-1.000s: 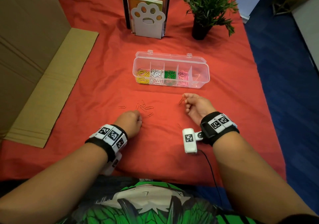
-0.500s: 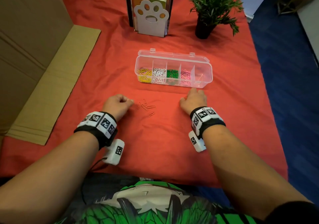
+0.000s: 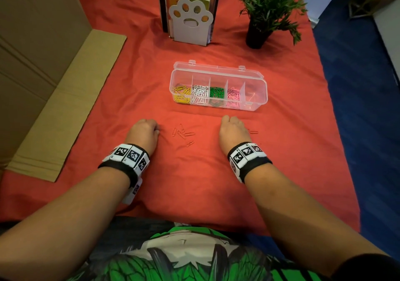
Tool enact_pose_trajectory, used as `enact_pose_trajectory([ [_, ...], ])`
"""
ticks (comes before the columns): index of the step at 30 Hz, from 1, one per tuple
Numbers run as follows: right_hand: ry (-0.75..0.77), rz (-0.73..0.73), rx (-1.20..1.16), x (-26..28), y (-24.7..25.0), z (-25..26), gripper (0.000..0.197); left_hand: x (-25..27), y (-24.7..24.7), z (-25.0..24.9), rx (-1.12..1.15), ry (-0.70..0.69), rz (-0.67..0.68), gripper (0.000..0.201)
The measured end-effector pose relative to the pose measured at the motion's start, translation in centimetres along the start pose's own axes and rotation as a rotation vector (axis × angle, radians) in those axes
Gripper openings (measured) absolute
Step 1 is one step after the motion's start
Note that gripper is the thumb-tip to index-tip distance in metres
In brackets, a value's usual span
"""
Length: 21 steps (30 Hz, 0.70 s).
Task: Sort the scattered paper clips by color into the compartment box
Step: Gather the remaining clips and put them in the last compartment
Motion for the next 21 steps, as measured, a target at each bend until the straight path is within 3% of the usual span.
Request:
enact_pose_trajectory([
  [3, 0.013, 0.027, -0.018, -0.3, 0.0, -0.1, 0.028, -0.3, -0.4, 0.2, 0.139, 0.090, 0.025, 0.015],
  [5, -0.117, 0.124, -0.190, -1.0, -0.5, -1.1, 0.026, -0.2, -1.0, 0.3, 0.400, 0.281, 0.112, 0.015],
  [7, -0.299, 0.241, -0.517, -1.1, -1.1, -1.6, 0.019, 0.5, -1.9, -0.1, 0.827, 0.583, 0.214, 0.024],
  [9, -0.508, 0.332, -1.005, -0.3, -1.3, -1.3, 0.024, 1.5, -2.2, -1.0, 1.184, 0.840, 0.311, 0.026],
  [11, -0.680, 0.408, -1.451, 0.7, -1.0, -0.7, 0.026, 1.8, -2.1, -1.6, 1.320, 0.942, 0.388, 0.026],
  [13, -0.742, 0.482, -1.634, 1.3, -0.9, 0.1, 0.023, 1.6, -2.3, -1.8, 1.281, 0.923, 0.394, 0.028],
  [15, -0.697, 0.496, -1.550, 1.2, -1.5, 0.9, 0.021, 0.8, -2.3, -1.6, 1.029, 0.761, 0.320, 0.026],
  [18, -0.422, 0.434, -1.044, 0.4, -2.0, 2.3, 0.017, -0.5, -1.6, -1.8, 0.486, 0.375, 0.169, 0.018],
  [21, -0.097, 0.346, -0.651, 0.1, -1.7, 4.6, 0.012, -0.7, -1.0, -2.8, 0.137, 0.098, 0.068, 0.029],
])
Point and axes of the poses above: each hand's wrist, its own x-axis away from the middle knuckle, its own y-axis out of the back of the hand, z = x × y, the point moved 7 cm from there along -x, towards the middle knuckle, and after that the axes turned 9 degrees about -z, right-handed, at the moved point
